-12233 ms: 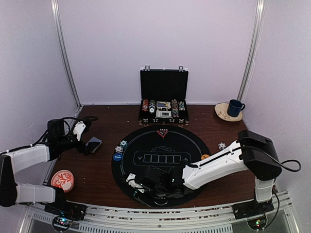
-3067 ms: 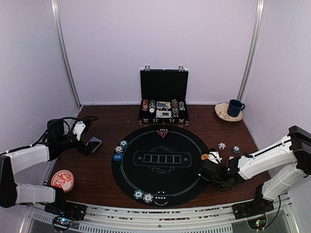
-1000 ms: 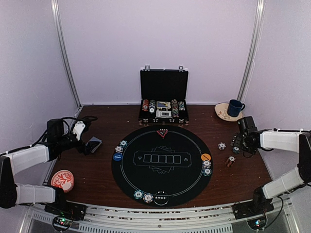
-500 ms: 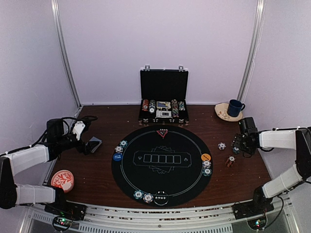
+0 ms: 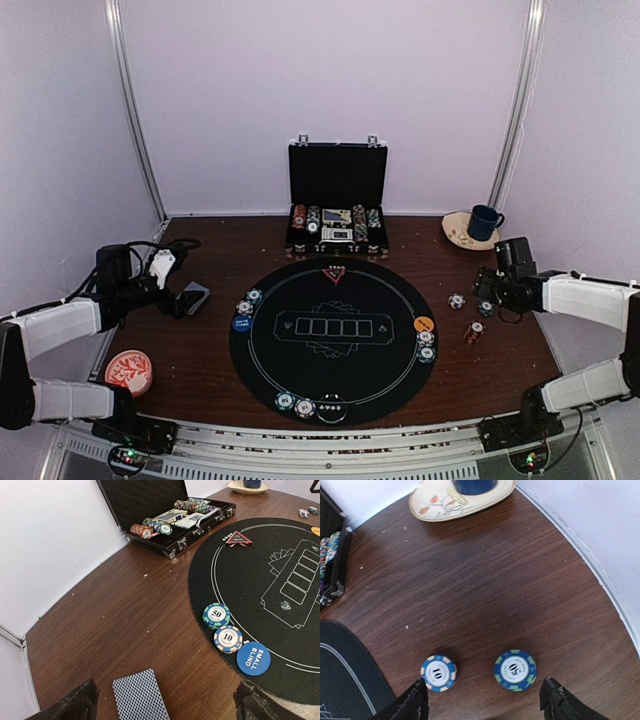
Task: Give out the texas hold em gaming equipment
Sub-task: Pick up the pile of poker chips from the pile of poker chips.
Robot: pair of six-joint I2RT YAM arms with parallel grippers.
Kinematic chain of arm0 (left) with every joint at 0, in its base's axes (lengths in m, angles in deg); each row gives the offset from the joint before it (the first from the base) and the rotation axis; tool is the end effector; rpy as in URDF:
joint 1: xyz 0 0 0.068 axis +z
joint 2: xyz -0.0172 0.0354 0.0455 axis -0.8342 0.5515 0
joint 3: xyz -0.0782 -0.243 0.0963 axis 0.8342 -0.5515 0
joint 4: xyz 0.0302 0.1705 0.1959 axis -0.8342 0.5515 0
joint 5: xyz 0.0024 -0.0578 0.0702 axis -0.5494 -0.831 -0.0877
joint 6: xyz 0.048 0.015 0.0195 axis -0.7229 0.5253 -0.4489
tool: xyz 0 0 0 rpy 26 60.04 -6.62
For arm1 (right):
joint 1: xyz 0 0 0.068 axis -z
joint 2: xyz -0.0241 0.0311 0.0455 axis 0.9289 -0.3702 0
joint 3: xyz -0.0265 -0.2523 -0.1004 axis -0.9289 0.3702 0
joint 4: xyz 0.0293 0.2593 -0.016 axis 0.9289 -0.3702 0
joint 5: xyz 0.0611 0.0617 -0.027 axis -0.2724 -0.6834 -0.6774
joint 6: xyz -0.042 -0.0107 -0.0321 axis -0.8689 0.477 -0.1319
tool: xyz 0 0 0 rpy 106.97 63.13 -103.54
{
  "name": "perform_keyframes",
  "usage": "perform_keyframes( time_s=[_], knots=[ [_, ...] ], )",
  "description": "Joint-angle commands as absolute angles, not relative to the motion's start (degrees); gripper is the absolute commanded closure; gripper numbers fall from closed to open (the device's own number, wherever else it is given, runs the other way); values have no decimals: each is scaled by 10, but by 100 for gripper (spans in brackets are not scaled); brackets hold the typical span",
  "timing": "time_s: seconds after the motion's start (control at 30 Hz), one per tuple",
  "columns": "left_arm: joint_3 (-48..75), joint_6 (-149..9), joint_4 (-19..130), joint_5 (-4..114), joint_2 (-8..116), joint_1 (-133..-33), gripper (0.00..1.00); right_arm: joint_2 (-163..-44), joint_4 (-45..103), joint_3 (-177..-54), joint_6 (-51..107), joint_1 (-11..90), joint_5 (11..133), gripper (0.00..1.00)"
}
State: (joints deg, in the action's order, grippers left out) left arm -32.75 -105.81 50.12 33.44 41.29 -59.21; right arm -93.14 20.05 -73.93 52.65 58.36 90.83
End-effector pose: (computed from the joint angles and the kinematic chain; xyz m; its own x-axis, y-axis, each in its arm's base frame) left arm 0.2215 -0.0280 0.1981 -0.2475 0.3700 -0.8954 0.6322 0.7620 0.1401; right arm 0.2381 0.0346 0.1858 -0.6285 0.4122 -0.6596 0.3426 0.9080 0.2410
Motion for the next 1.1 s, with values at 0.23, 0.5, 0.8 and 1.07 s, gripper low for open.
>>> perform_keyframes(
  time_s=[0.23,0.5,0.8,1.07],
  knots=[
    [-331,-1064,474,337,421,-593,2,-826,125,-701,576,472,967,22],
    [-332,-1064,473,334,418,-593,2,-815,107,-690,599,426,1010,19],
    [-332,-1065,471,336,421,-593,2,-809,117,-673,612,410,1031,17],
    [-333,-1065,472,335,419,-593,2,-850,130,-662,626,383,1051,17]
  ],
)
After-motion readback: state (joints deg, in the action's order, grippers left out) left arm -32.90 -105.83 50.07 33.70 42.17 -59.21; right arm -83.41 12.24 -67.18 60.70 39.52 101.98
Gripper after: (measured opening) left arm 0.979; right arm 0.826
